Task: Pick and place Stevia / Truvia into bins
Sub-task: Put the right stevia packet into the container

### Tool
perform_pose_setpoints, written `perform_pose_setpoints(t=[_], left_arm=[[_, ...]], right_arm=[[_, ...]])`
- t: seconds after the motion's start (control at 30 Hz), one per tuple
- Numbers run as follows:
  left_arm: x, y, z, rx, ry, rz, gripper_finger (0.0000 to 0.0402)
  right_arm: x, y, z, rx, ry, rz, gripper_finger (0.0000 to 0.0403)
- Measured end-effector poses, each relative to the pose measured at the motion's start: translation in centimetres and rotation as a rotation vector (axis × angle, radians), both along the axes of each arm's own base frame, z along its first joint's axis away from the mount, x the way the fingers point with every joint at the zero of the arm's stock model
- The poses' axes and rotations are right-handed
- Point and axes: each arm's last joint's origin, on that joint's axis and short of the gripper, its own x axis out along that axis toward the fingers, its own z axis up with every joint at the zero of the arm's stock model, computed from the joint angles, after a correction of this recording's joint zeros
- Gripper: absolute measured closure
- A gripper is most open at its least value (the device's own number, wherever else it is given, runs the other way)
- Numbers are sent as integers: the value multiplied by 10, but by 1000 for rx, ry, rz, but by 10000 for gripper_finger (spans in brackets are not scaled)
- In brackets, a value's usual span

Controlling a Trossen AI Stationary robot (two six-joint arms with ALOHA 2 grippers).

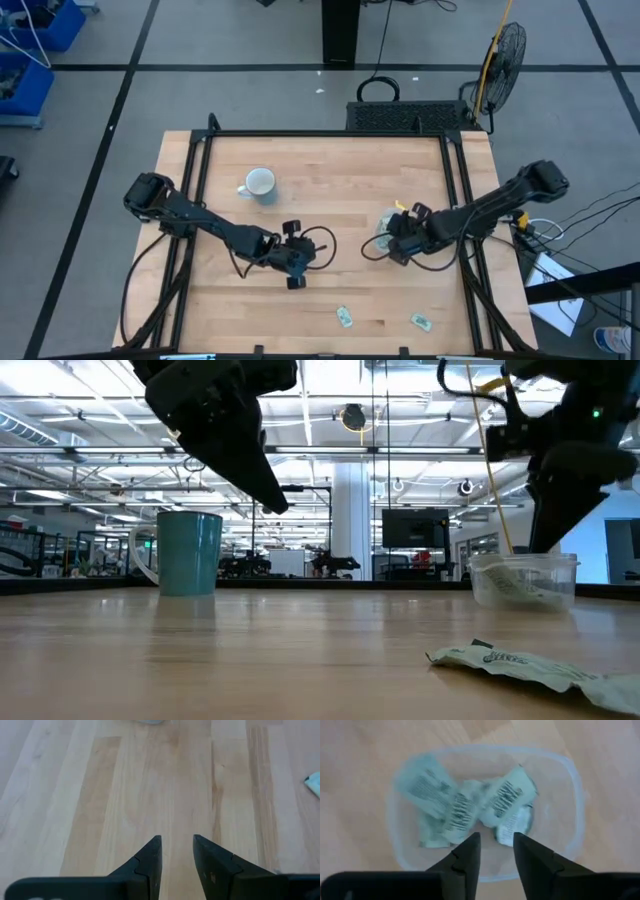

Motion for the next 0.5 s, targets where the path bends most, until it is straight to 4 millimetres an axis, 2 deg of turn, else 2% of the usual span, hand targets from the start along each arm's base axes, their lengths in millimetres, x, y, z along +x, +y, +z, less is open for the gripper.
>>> perform_pose_setpoints(t=[0.1,0.23,0.4,0.5], left_arm=[[0,0,0,31,5,-37,284],[0,0,0,50,7,-62,284],[0,0,0,41,17,-70,284],[0,-1,0,33,17,-75,284]], right_arm=[[3,1,12,20,-49,18,278],[11,8,39,122,-176,65,274],[23,38,57,337,-373,353,272],[28,61,58,472,-447,405,264]])
